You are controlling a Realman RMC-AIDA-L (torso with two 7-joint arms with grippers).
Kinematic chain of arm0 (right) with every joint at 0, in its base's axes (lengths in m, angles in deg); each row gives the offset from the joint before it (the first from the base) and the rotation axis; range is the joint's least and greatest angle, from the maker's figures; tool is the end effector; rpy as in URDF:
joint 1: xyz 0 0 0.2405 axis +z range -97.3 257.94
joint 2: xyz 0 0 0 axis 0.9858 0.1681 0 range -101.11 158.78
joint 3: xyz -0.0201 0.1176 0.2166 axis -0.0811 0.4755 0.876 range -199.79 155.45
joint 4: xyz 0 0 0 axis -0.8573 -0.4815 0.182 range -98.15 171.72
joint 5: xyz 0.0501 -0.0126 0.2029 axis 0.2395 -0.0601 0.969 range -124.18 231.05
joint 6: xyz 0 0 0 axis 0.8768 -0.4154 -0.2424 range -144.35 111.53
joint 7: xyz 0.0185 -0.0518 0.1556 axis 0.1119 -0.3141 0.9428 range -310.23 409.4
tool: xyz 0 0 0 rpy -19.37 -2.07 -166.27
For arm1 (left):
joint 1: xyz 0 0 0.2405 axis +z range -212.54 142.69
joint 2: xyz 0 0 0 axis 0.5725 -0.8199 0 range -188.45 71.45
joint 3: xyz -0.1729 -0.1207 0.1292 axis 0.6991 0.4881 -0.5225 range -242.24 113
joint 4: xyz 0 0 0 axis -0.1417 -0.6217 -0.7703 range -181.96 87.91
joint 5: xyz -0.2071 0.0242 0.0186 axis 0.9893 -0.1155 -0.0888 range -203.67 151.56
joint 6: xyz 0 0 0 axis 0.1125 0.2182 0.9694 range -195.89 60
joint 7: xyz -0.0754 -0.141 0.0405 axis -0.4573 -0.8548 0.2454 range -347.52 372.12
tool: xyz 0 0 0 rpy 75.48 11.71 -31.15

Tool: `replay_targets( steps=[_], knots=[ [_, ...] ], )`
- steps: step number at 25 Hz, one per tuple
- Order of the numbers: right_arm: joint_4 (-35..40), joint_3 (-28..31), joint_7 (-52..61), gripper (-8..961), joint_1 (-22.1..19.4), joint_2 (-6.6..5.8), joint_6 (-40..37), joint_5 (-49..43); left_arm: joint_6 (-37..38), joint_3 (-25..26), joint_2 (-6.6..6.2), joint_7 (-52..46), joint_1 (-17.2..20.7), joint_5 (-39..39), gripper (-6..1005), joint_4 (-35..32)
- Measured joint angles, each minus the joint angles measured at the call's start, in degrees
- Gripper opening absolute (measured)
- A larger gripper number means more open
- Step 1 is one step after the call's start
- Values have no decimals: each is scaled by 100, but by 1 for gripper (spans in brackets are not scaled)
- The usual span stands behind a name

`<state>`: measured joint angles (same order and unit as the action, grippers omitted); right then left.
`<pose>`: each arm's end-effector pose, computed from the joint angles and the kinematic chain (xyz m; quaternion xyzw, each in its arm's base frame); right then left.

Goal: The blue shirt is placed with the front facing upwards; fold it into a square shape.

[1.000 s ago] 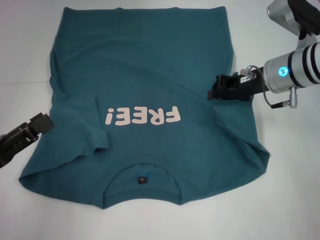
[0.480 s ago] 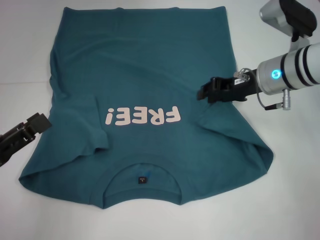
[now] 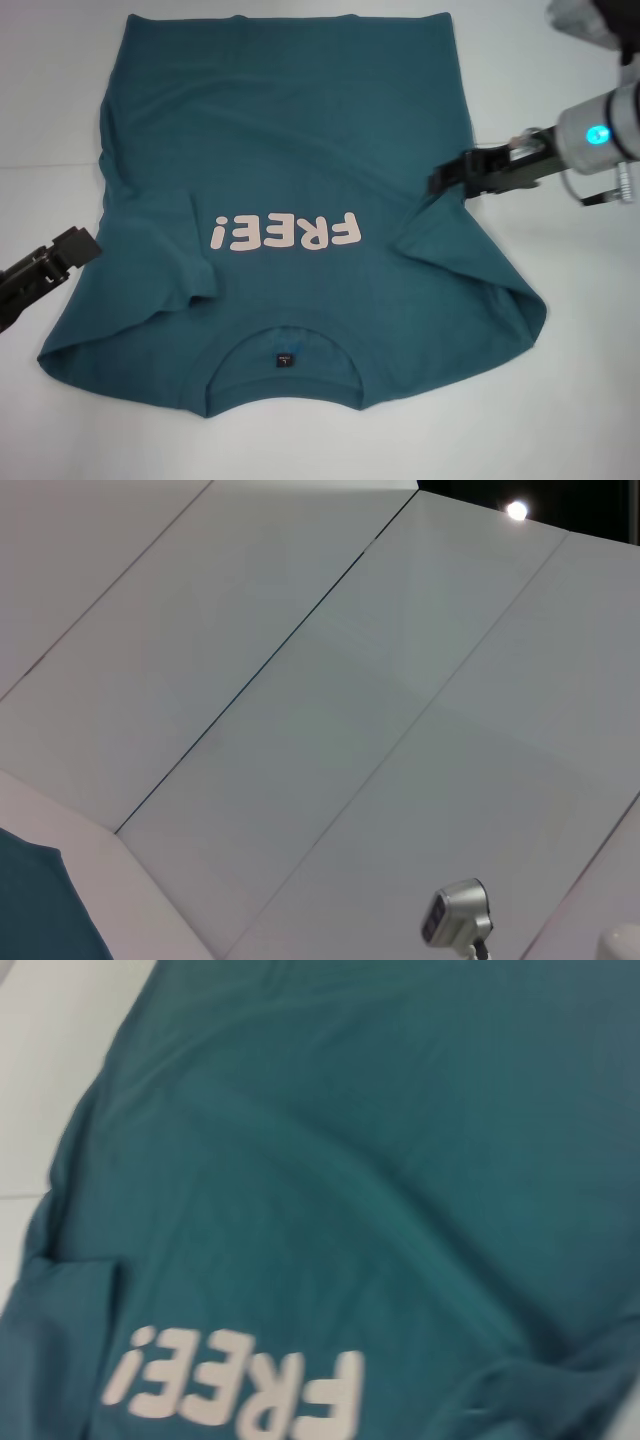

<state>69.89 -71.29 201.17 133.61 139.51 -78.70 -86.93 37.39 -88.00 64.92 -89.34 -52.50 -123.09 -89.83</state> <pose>0.2140 0.4673 0.0190 -0.7775 0.5716 0.0655 0.2537 -0.2629 0.2762 0.0530 -0.7581 -0.3928 -0.5017 0.1385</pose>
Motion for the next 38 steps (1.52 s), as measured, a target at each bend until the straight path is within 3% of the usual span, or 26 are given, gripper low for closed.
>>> replay_targets(
  steps=[4,9,20,26,30,32,38],
  knots=[
    [206,15,-41,627,-189,-162,-190,-1,2,6,2,-2,-9,0,766,0],
    [117,3,-48,626,-310,-182,-27,-36,5,9,5,-5,-34,8,765,0],
    [-126,-122,-64,626,-329,268,678,-352,5,9,2,-6,-7,95,764,0],
    [-429,-234,-64,626,-183,425,1011,-473,5,9,6,-6,1,119,766,0],
    [-364,-216,-65,625,-141,505,832,-294,4,8,16,-6,7,122,766,0],
    [-259,-198,-127,624,-140,489,485,59,4,9,16,-6,12,126,765,0],
    [-133,-206,-325,622,-173,261,-279,877,4,9,24,-3,17,133,765,0]
  ],
)
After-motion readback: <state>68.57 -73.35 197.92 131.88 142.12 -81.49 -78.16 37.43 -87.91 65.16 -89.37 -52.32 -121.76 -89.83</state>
